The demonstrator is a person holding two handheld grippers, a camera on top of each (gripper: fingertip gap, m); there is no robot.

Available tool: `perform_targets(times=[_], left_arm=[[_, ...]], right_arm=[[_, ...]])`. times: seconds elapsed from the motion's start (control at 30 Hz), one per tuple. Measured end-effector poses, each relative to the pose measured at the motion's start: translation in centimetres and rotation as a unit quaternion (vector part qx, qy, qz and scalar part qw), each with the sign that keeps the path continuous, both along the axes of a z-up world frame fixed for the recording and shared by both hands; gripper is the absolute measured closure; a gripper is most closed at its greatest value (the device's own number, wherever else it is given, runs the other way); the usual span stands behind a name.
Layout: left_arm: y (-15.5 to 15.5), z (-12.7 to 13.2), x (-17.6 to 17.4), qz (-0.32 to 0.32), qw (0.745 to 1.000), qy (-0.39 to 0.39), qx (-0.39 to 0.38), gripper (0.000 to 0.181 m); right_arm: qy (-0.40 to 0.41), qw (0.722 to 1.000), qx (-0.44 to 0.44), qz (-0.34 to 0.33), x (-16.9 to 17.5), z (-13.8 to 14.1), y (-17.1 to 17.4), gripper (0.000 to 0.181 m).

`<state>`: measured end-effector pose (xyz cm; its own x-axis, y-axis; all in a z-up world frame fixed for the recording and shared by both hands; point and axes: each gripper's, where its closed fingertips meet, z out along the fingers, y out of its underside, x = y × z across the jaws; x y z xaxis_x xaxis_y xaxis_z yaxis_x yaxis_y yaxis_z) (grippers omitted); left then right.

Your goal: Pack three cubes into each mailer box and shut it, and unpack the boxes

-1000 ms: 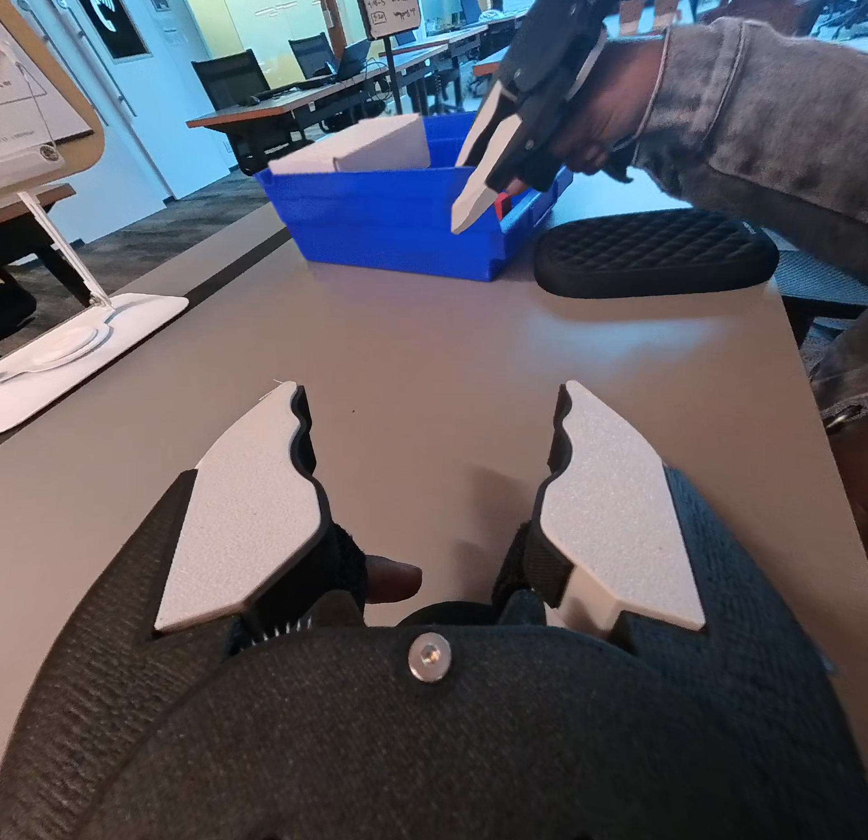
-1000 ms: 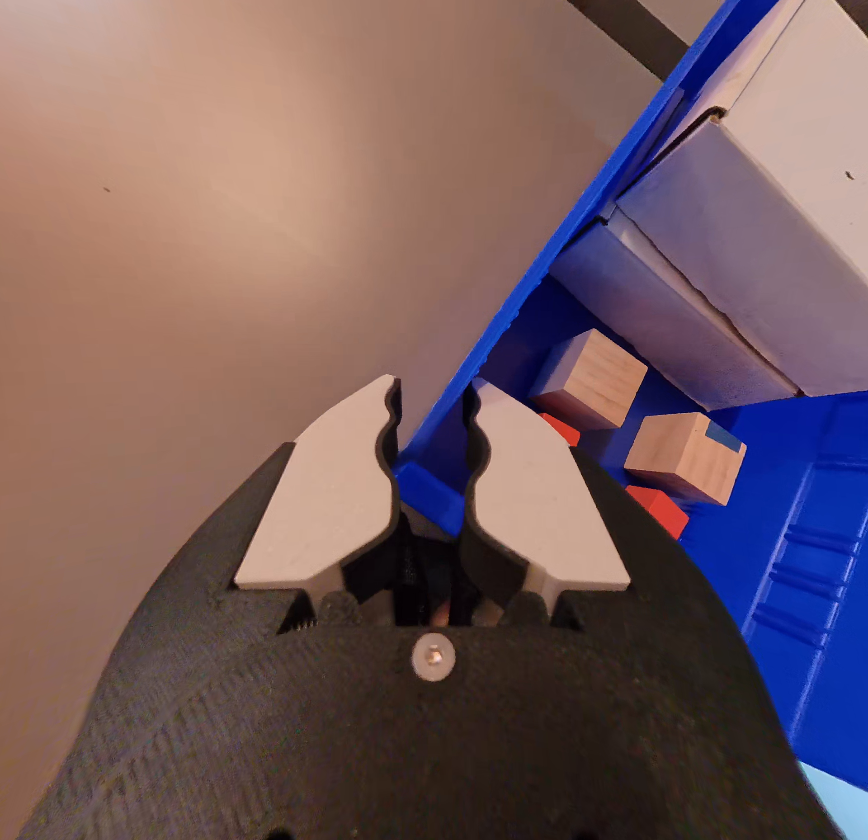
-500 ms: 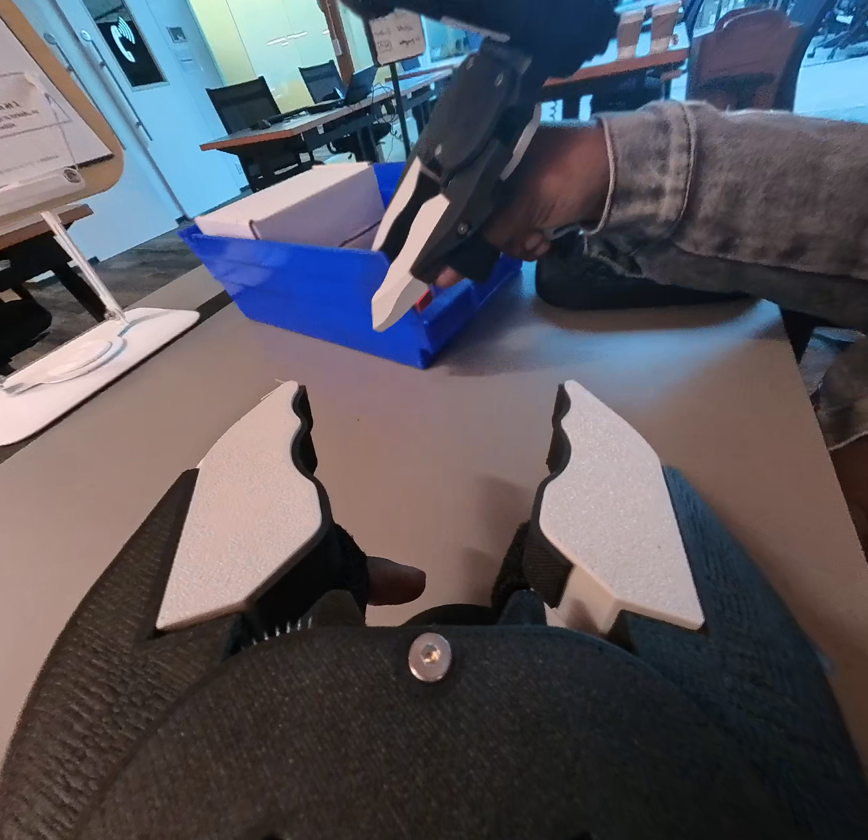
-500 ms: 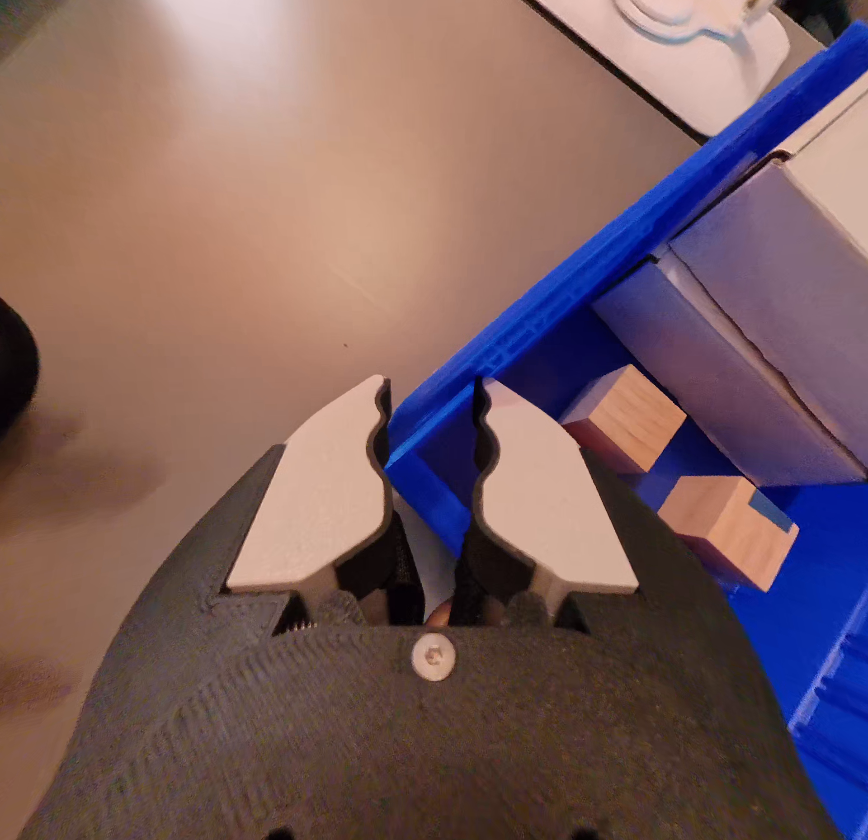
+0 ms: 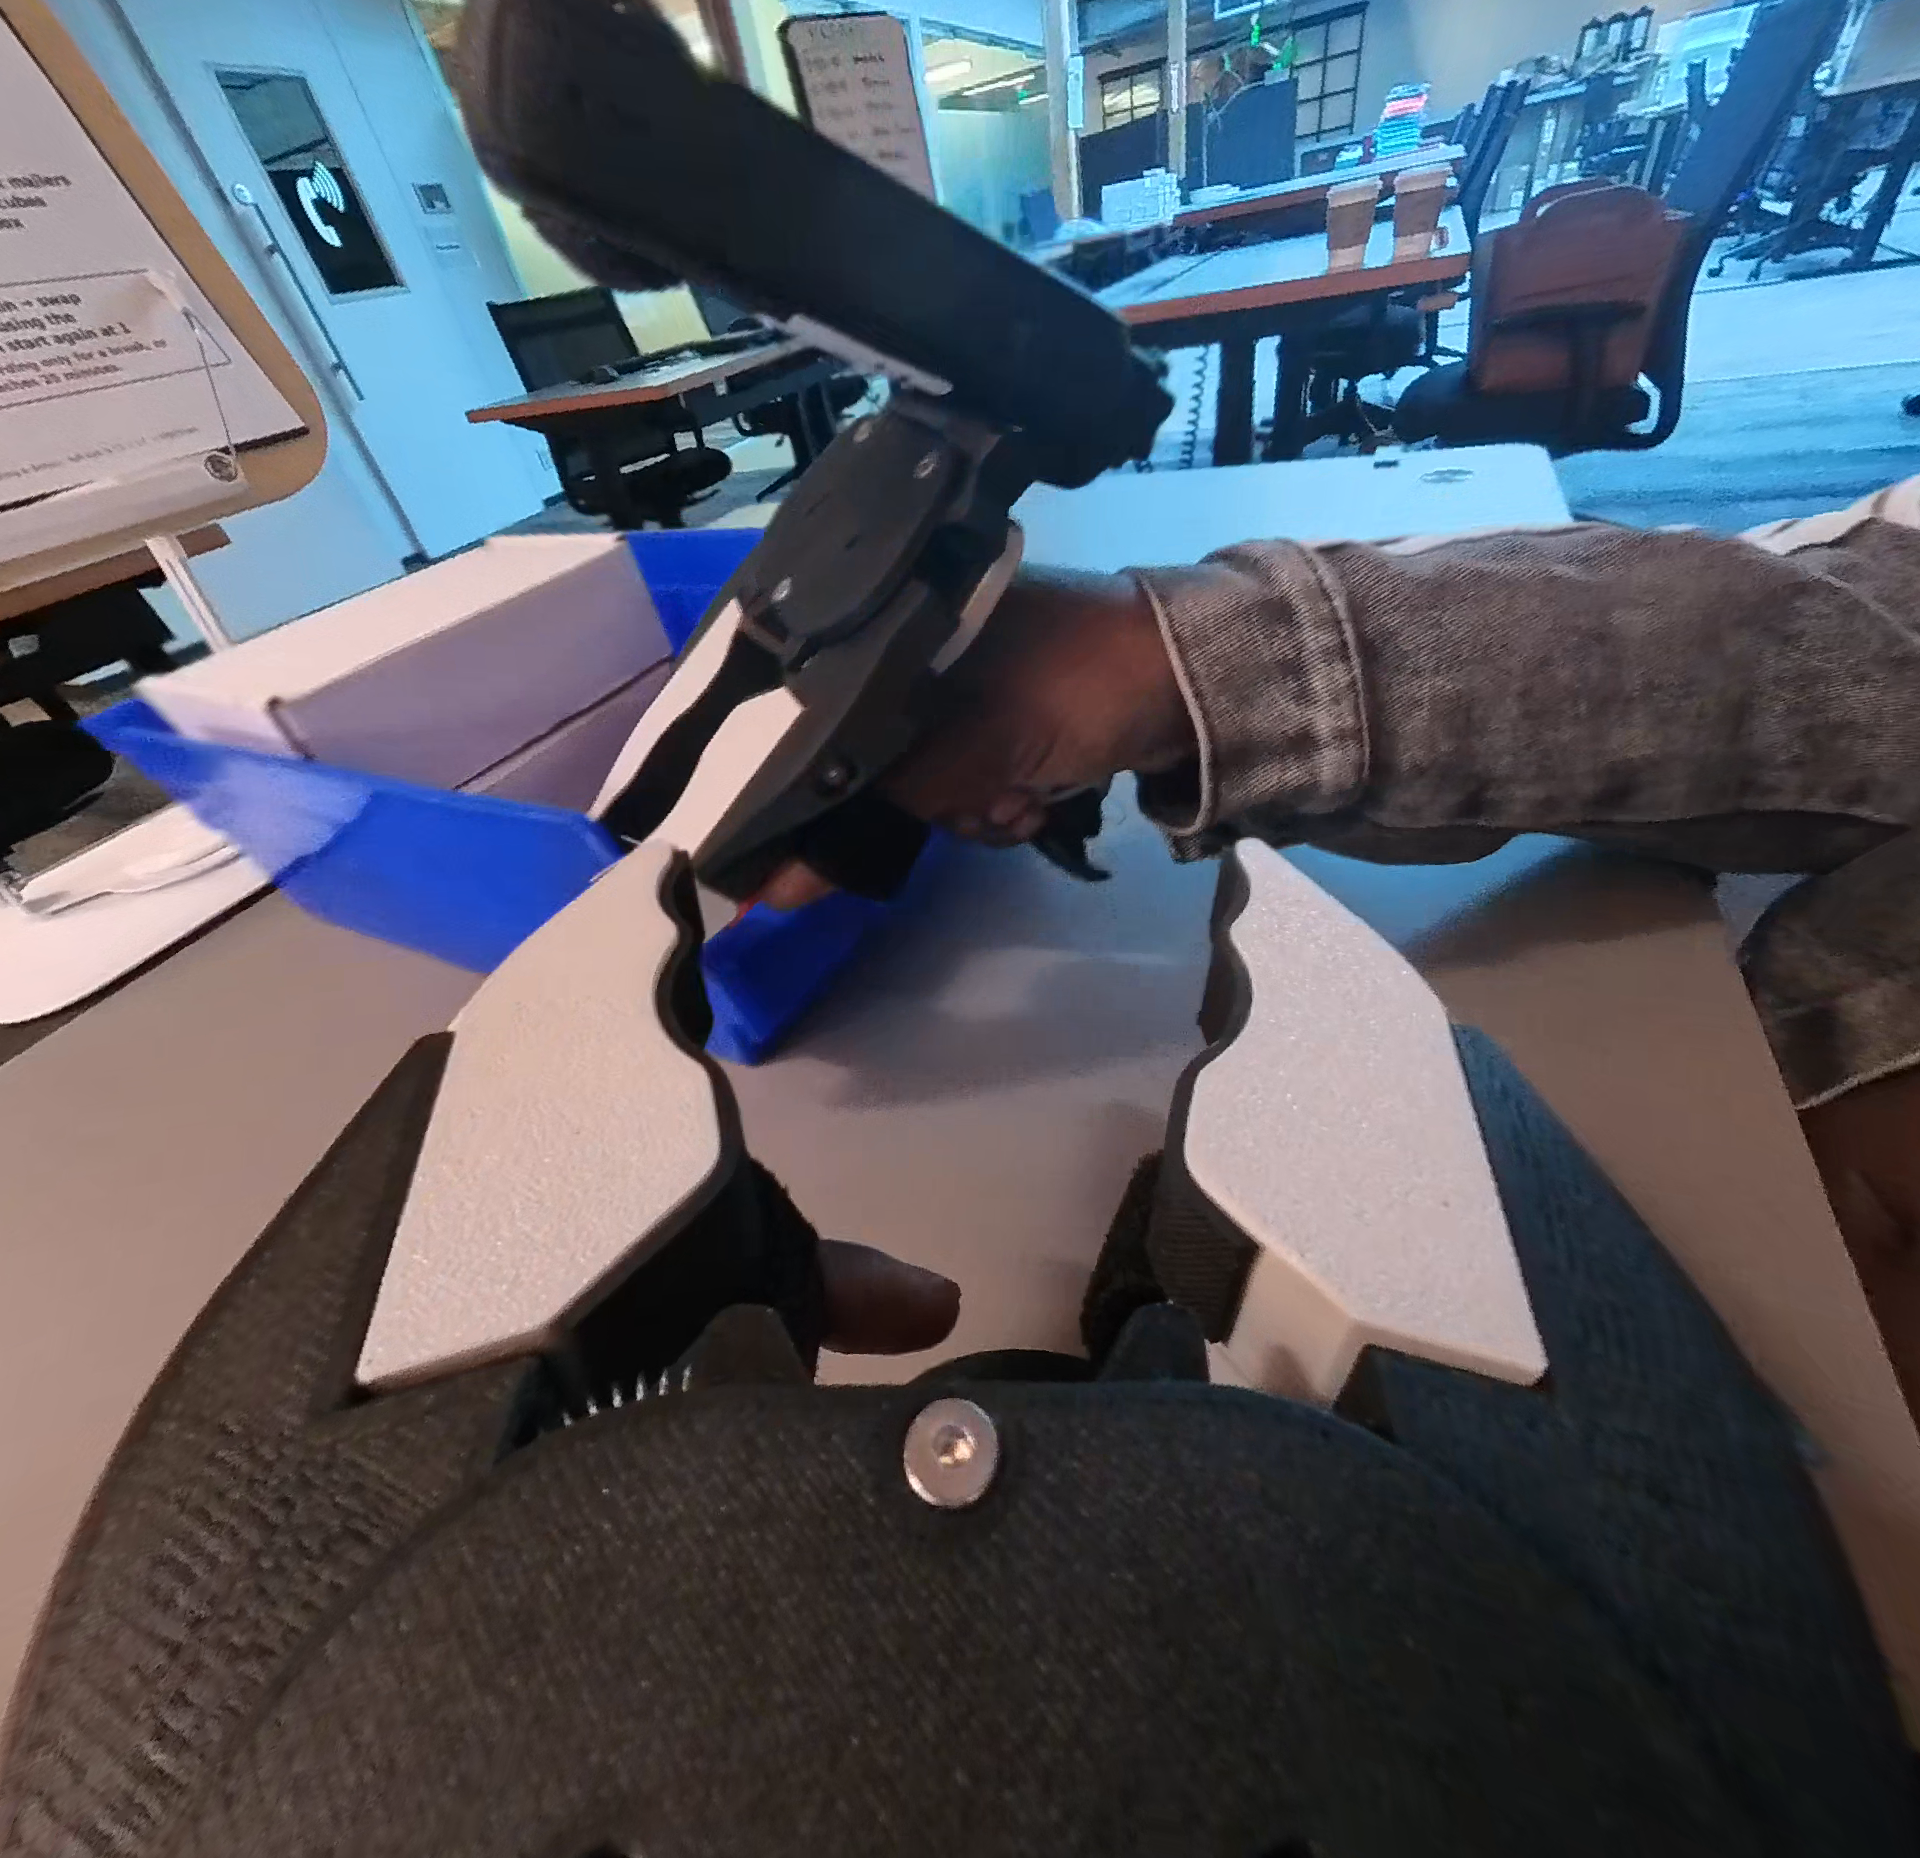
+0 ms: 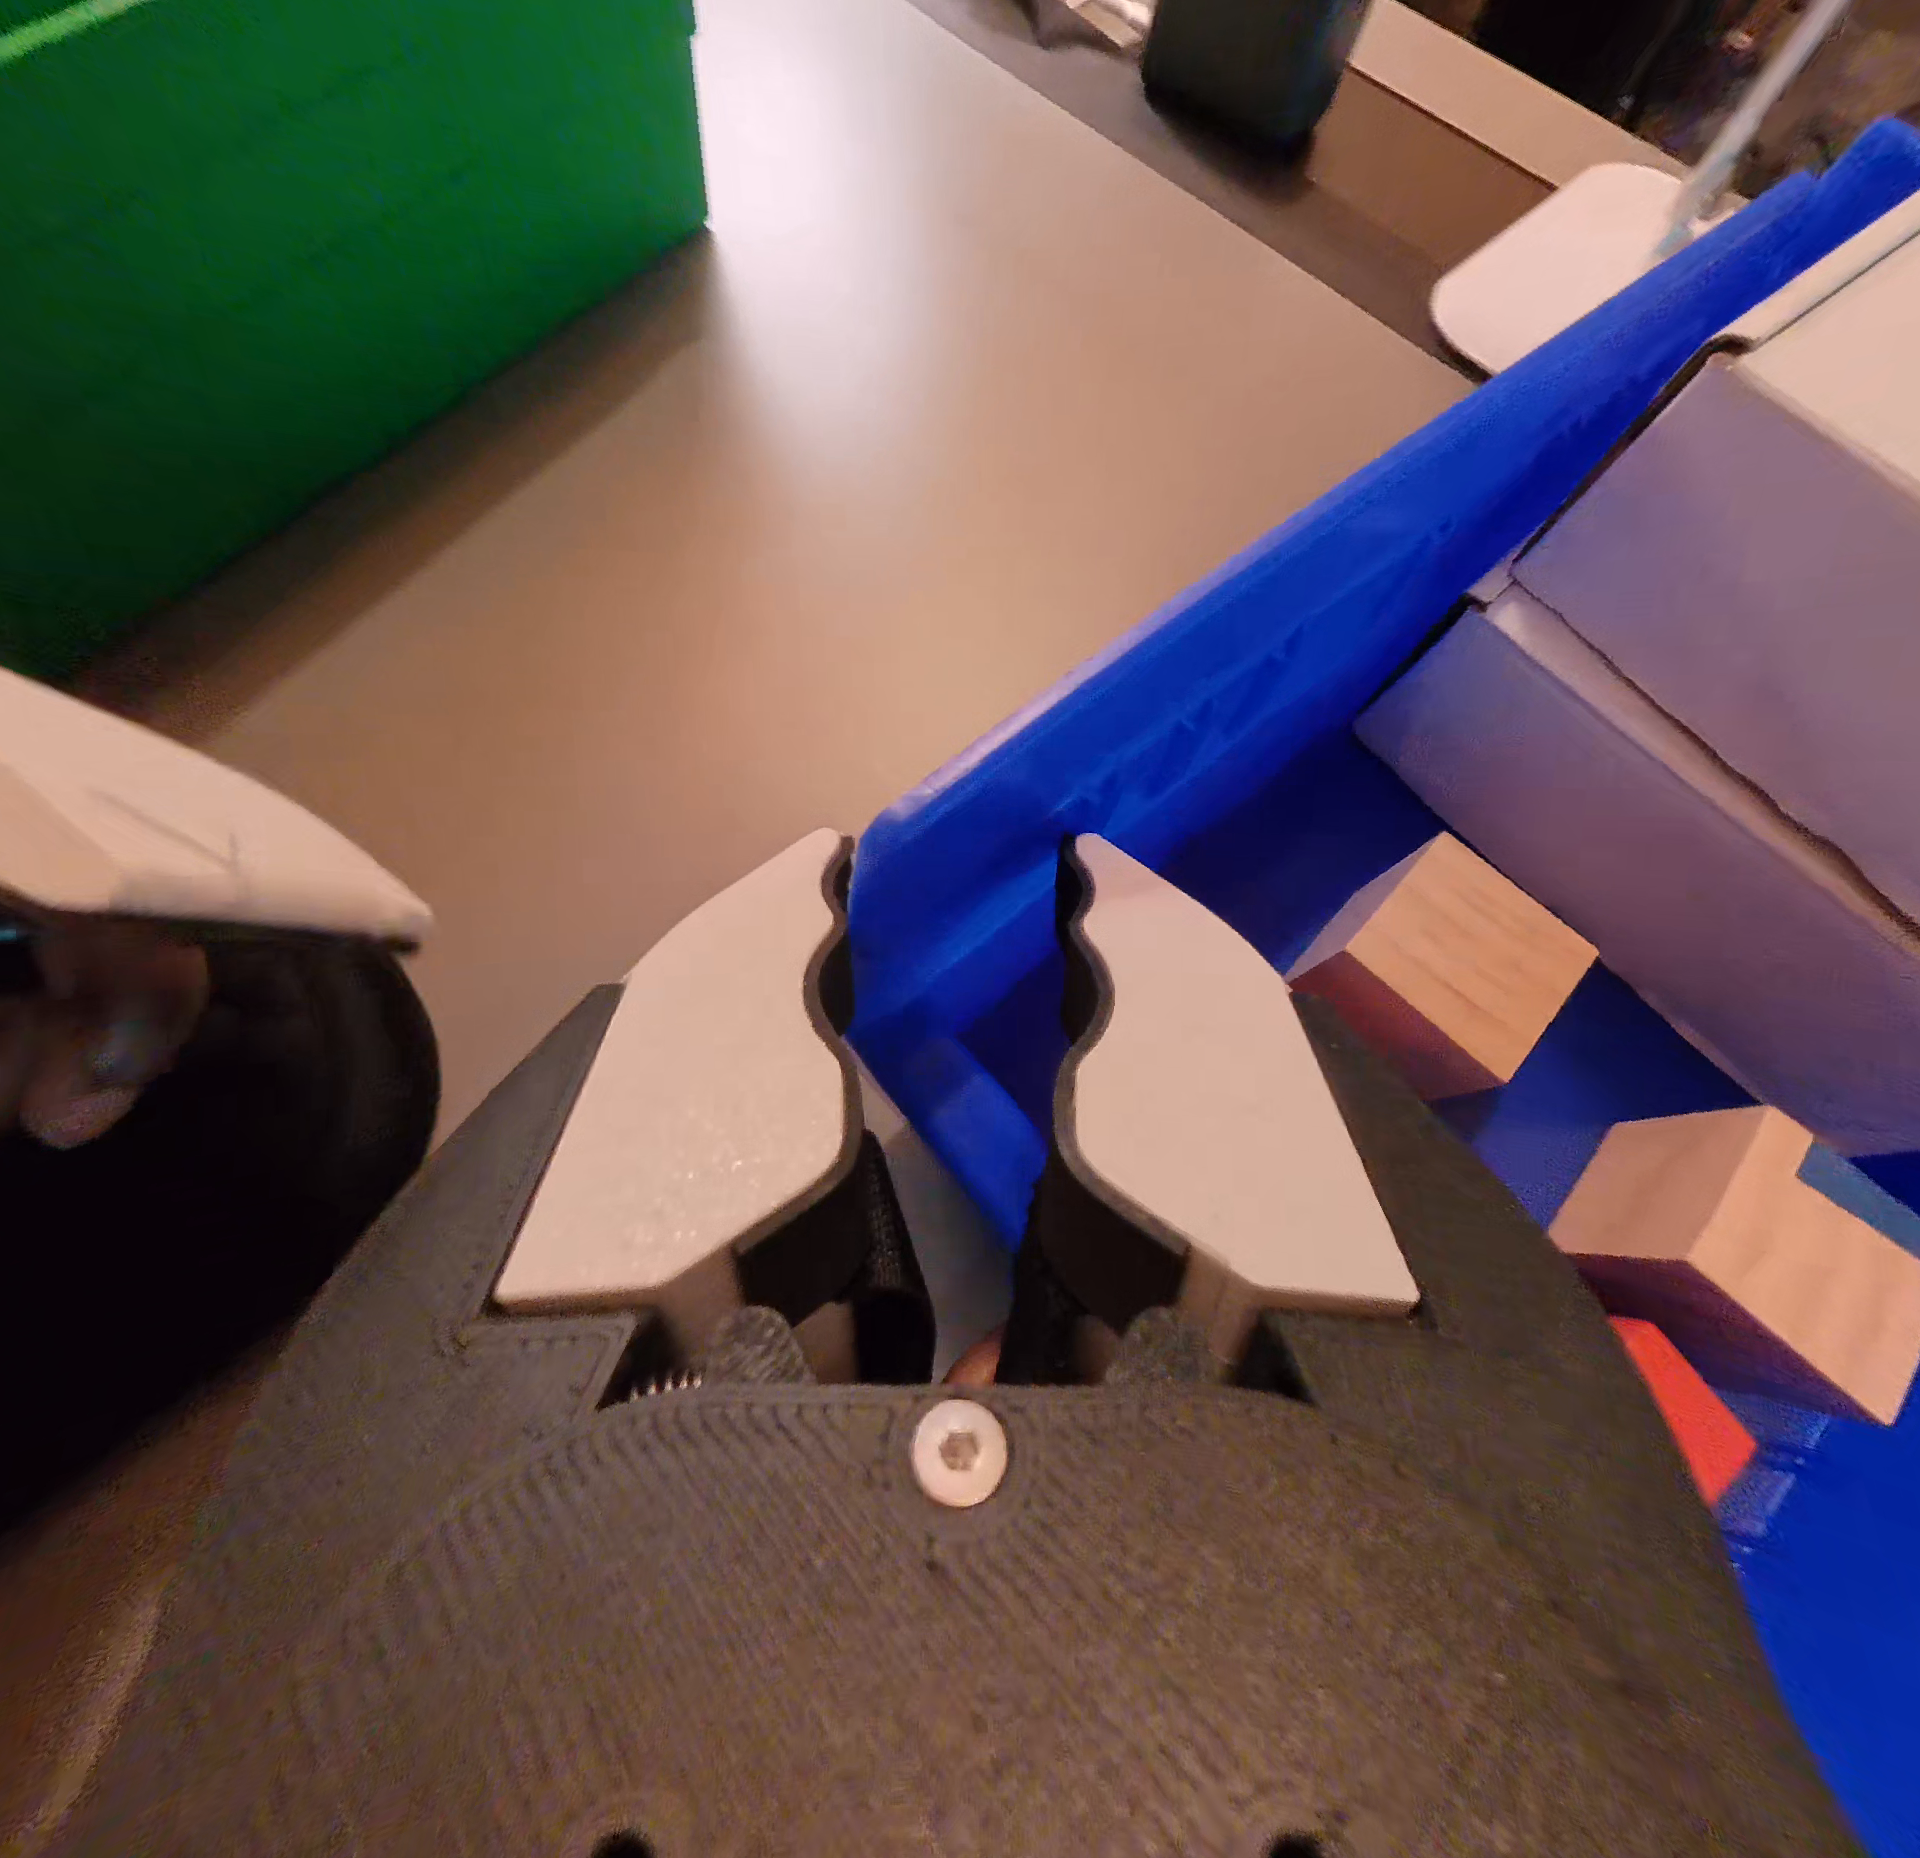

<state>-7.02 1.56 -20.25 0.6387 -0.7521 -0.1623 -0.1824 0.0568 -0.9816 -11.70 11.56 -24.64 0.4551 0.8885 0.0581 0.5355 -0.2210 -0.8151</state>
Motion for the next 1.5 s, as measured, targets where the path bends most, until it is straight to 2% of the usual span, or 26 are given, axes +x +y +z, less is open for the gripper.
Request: perform_targets(times=[0.03,0.13,0.27,0.63,0.73,0.8,0.87,0.93,1.03,1.1,1.2,1.27,1.33,1.43,1.5], left_arm=[[-0.2,0.0,0.1,-0.007,1.000,0.000,0.001,0.090],[-1.7,0.5,0.7,-0.057,0.998,-0.009,0.010,0.097],[-3.1,2.2,0.6,-0.103,0.993,-0.060,0.018,0.103],[-4.0,2.8,0.7,-0.129,0.988,-0.074,0.034,0.105],[-4.3,3.1,0.7,-0.137,0.986,-0.081,0.040,0.105],[-4.6,3.4,0.7,-0.145,0.984,-0.087,0.047,0.106],[-4.8,3.6,0.6,-0.148,0.984,-0.090,0.053,0.107],[-4.7,3.6,0.6,-0.143,0.984,-0.089,0.055,0.107],[-4.3,3.4,0.5,-0.131,0.986,-0.084,0.055,0.107],[-3.8,3.2,0.3,-0.112,0.989,-0.077,0.053,0.107],[-2.6,2.6,-0.2,-0.069,0.995,-0.061,0.046,0.108],[-2.2,2.5,-0.7,-0.044,0.997,-0.053,0.038,0.108],[-2.6,2.8,-1.6,-0.013,0.998,-0.044,0.033,0.107],[-4.4,3.7,-4.6,0.044,0.999,0.008,0.027,0.106],[-5.9,4.3,-8.0,0.093,0.994,0.055,0.012,0.105]], right_arm=[[0.008,1.000,-0.002,0.008,-0.7,0.0,-0.1,0.144],[0.037,0.999,-0.014,0.022,-2.7,0.1,-0.5,0.144],[0.085,0.995,-0.030,0.038,-5.7,0.2,-1.1,0.143],[0.123,0.986,-0.053,0.099,-12.1,0.5,-4.0,0.143],[0.136,0.976,-0.099,0.139,-13.3,0.9,-5.4,0.136],[0.182,0.959,-0.139,0.169,-13.1,2.3,-5.8,0.143],[0.242,0.947,-0.148,0.151,-11.6,4.8,-4.4,0.144],[0.270,0.950,-0.109,0.113,-8.7,7.4,-2.3,0.144],[0.276,0.959,-0.034,0.058,-2.2,10.8,-0.6,0.132],[0.259,0.966,0.002,0.029,2.7,11.7,-0.8,0.121],[0.202,0.978,0.060,0.005,9.9,10.3,-1.7,0.096],[0.150,0.984,0.092,0.001,14.3,7.8,-2.2,0.072],[0.114,0.988,0.106,0.010,18.0,5.3,-2.8,0.059],[0.133,0.984,0.116,0.037,21.1,3.7,-3.8,0.062],[0.139,0.977,0.150,0.059,21.7,3.5,-3.7,0.065]])
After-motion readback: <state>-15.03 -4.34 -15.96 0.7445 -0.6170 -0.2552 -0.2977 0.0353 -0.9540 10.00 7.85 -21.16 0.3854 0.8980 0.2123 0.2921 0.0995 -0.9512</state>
